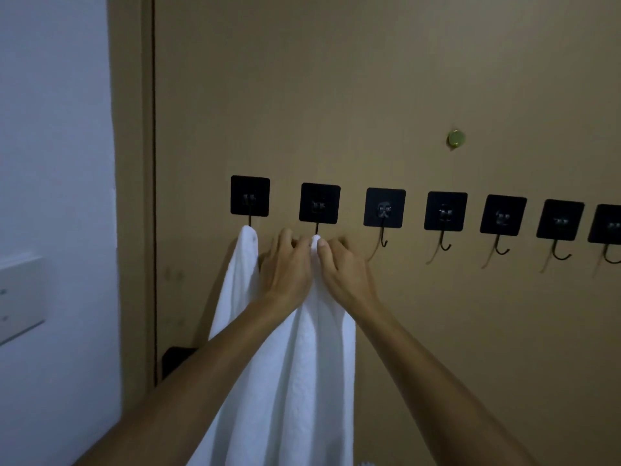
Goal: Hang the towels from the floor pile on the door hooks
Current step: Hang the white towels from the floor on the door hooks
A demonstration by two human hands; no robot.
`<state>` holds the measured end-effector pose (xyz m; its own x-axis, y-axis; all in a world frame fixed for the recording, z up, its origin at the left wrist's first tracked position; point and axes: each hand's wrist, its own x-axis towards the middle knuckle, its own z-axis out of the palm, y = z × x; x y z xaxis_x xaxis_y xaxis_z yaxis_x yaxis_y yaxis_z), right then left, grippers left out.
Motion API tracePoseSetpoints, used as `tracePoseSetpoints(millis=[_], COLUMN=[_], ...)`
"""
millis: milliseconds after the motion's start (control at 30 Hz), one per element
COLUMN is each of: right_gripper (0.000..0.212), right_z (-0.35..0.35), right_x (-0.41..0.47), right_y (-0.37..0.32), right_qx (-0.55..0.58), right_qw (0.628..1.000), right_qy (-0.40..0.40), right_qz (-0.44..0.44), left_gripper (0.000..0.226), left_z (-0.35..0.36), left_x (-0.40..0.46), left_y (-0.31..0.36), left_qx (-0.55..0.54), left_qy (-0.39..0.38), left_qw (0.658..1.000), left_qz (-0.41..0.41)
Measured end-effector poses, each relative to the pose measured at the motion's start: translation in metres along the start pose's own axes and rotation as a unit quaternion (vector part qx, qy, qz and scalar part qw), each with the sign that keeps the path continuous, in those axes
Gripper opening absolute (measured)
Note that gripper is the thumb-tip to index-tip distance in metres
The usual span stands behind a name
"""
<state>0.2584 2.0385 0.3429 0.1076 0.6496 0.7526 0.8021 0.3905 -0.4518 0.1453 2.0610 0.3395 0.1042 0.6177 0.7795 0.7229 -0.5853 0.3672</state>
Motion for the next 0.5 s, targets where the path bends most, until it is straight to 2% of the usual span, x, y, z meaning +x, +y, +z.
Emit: tracePoseSetpoints(millis=[67, 167, 267, 367, 500], right_gripper=[0.031, 0.025, 0.028, 0.031, 0.038], right_z=[0.004, 0.012, 0.02, 0.027, 0.037], right_x=[-0.006, -0.015, -0.027, -0.042, -0.071], right_y=[0.0, 0.003, 0.001, 0.006, 0.022], right_qx=[-0.035, -0.031, -0.014, -0.039, 0.034], right_qw=[0.999, 0.999, 1.0, 0.999, 0.999], right_qy=[0.012, 0.003, -0.007, 0.029, -0.013], right_qz=[-0.019, -0.015, 0.009, -0.013, 0.037], left_gripper=[0.031, 0.03, 0.025, 0.031, 0.044], left_z=[0.004, 0.01, 0.015, 0.033, 0.044], left_x=[-0.006, -0.019, -0.036, -0.055, -0.079], left_y=[-0.002, -0.001, 0.003, -0.006, -0.006], left_qx=[0.01, -0.045, -0.079, -0.087, -0.086], left_qy=[-0.009, -0.02, -0.057, -0.088, -0.084], left_qw=[1.0, 0.998, 0.995, 0.991, 0.992], left_qz=[-0.011, -0.039, -0.037, -0.047, -0.034])
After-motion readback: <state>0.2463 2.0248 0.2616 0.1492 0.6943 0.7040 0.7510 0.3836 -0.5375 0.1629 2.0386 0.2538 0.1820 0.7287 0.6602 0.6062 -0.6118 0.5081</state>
